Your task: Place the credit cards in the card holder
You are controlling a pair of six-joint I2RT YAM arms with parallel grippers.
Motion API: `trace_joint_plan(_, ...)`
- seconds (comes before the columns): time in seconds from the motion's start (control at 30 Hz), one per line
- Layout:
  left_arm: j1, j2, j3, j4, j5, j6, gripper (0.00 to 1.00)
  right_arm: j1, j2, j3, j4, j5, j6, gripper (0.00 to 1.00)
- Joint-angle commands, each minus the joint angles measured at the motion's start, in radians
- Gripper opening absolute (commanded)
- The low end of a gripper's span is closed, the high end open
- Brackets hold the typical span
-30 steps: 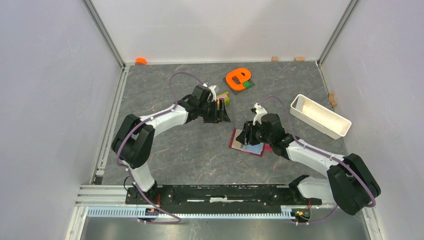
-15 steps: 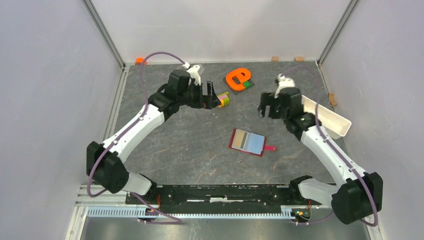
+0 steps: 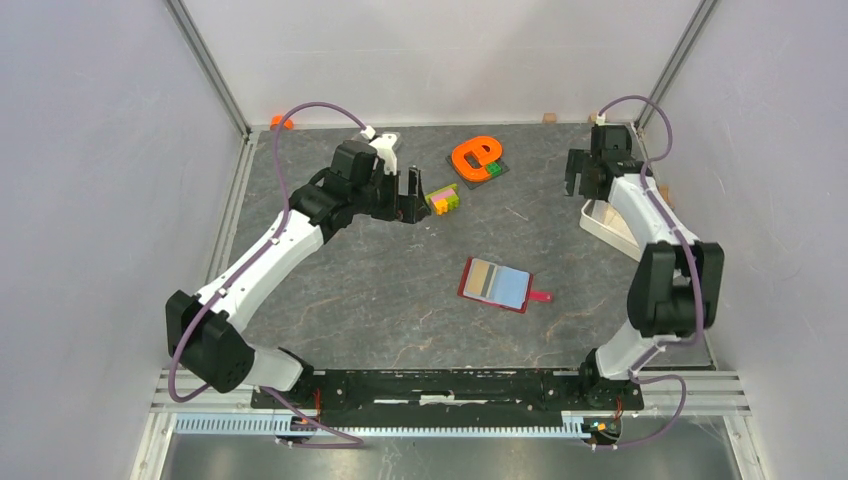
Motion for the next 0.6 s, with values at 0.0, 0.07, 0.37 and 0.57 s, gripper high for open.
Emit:
trace_joint_plan(0.0,0.005,-0.032,0.015,0.011,0.009,0.035,1.00,-0.055,0.138,0.128,-0.024,0.022,-0.027,0.98)
trace_joint_plan(0.07,0.005,-0.029,0.015,0.011,0.017,0.032,1.00,-0.065,0.188,0.156,-0.023,-0.001,-0.027,0.98)
trace_joint_plan(0.37,0.005,-0.023,0.012,0.015,0.029,0.028,1.00,-0.076,0.302,0.158,-0.022,-0.010,0.019,0.98)
trace_joint_plan(0.57,0.004,-0.018,0.012,0.017,0.044,0.022,1.00,-0.080,0.340,0.156,-0.014,-0.056,0.046,0.98)
